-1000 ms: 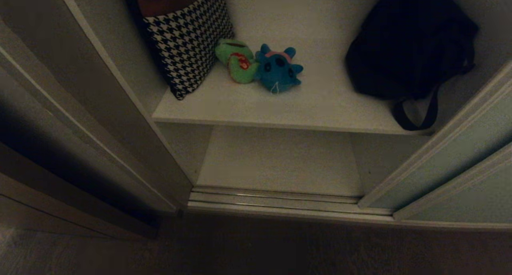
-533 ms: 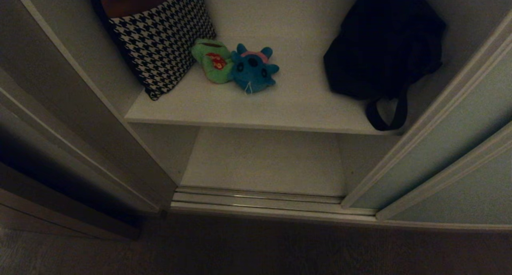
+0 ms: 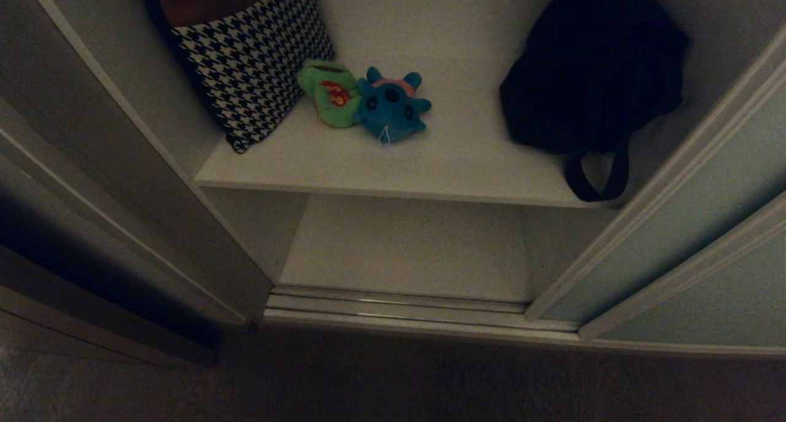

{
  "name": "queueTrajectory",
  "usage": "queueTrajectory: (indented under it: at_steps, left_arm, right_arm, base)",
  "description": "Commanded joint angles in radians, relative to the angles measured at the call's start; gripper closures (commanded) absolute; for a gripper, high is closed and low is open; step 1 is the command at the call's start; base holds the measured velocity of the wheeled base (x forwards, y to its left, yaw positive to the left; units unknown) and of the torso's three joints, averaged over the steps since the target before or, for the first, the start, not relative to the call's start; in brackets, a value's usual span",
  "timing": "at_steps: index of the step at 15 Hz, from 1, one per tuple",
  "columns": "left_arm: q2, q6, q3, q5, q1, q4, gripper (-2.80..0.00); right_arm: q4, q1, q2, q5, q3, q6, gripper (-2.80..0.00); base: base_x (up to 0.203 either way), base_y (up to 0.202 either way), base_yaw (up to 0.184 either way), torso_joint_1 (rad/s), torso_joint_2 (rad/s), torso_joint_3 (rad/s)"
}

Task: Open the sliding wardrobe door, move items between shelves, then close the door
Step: Open the door

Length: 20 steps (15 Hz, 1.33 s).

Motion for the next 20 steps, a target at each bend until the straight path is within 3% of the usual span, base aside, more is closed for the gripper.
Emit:
queueTrajectory:
  at_steps: [1,4,10,12,16,18,20]
  left_arm:
    - [0.001,0.000,0.000,0.000,0.000,-0.001,0.00]
    - [0.001,-0.001,0.000,0.000,0.000,-0.001,0.00]
    - [0.000,0.000,0.000,0.000,0.000,0.000,0.00]
    - [0.001,0.000,0.000,0.000,0.000,0.000,0.00]
    - [0.000,-0.001,0.000,0.000,0.000,-0.001,0.00]
    - [0.001,-0.002,0.000,0.000,0.000,0.000,0.00]
    - [0.000,-0.003,0.000,0.000,0.000,-0.001,0.00]
  right_arm:
    - [0.000,0.000,-0.001,0.000,-0.001,-0.002,0.00]
    - [0.004,0.000,-0.001,-0.001,0.001,-0.061,0.00]
    - [0.010,0.000,0.003,-0.008,-0.032,-0.055,0.00]
    - [0.081,0.001,0.075,-0.008,-0.212,-0.031,0.00]
    - [0.340,0.022,0.242,-0.019,-0.729,0.048,0.00]
    - [0.476,0.024,0.327,-0.085,-0.911,0.067,0.00]
    - [0.547,0.027,0.458,-0.225,-1.064,0.102,0.00]
  base:
    - [0.000,0.000,0.000,0.000,0.00,0.000]
    - [0.000,0.000,0.000,0.000,0.00,0.000]
    - [0.000,0.000,0.000,0.000,0.00,0.000]
    - [0.000,0.000,0.000,0.000,0.00,0.000]
    - [0.000,0.000,0.000,0.000,0.00,0.000]
    - [0.000,0.000,0.000,0.000,0.00,0.000]
    - [0.000,0.000,0.000,0.000,0.00,0.000]
